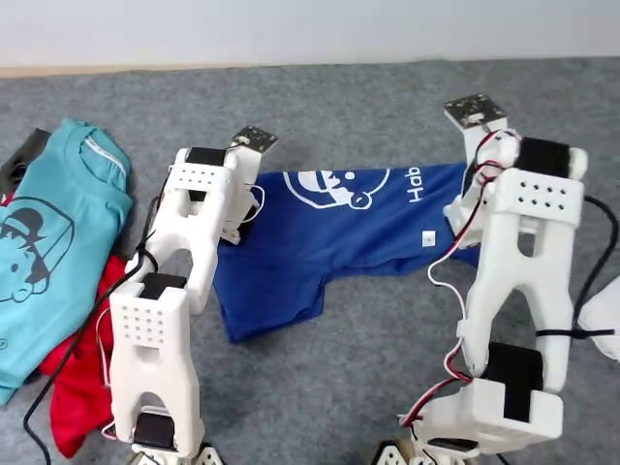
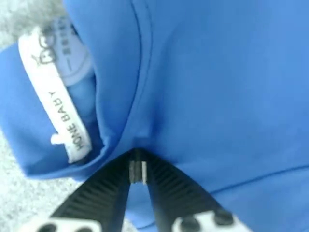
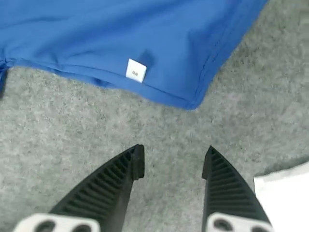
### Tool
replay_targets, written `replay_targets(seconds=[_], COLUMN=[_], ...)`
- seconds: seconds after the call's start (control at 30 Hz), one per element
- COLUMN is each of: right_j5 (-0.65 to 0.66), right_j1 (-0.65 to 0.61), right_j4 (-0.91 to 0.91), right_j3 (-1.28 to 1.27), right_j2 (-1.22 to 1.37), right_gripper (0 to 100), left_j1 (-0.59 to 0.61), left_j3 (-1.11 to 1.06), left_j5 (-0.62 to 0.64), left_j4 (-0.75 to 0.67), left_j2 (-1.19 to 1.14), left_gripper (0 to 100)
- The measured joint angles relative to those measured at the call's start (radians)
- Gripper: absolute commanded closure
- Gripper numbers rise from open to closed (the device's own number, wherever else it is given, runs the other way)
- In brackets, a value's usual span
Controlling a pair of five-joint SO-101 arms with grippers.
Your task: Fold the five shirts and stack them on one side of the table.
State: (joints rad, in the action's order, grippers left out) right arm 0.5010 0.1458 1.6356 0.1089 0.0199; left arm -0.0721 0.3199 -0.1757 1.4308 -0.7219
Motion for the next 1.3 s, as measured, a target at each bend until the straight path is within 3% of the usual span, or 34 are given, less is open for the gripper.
replay_targets(seconds=[0.13,0.43,0.67,0.87,1.13,1.3], right_j5=[-0.018,-0.224,-0.367,-0.381,-0.384,-0.384], right_j1=[-0.003,-0.063,-0.068,-0.066,-0.068,-0.080], right_j4=[-0.061,-0.305,-0.287,-0.245,-0.319,-0.324], right_j3=[-0.038,-0.158,-0.160,-0.160,-0.157,-0.043], right_j2=[0.000,0.026,0.143,0.150,0.315,0.404], right_gripper=[79.4,79.1,79.0,79.0,79.2,79.3], left_j1=[0.000,0.000,0.000,0.000,0.000,0.000], left_j3=[0.000,0.000,0.000,0.000,0.000,0.000], left_j5=[0.002,0.002,0.002,0.002,0.002,0.002], left_j4=[0.000,0.000,0.000,0.000,0.000,0.000], left_j2=[-0.002,-0.002,-0.002,-0.002,-0.002,-0.002], left_gripper=[100,100,100,100,100,100])
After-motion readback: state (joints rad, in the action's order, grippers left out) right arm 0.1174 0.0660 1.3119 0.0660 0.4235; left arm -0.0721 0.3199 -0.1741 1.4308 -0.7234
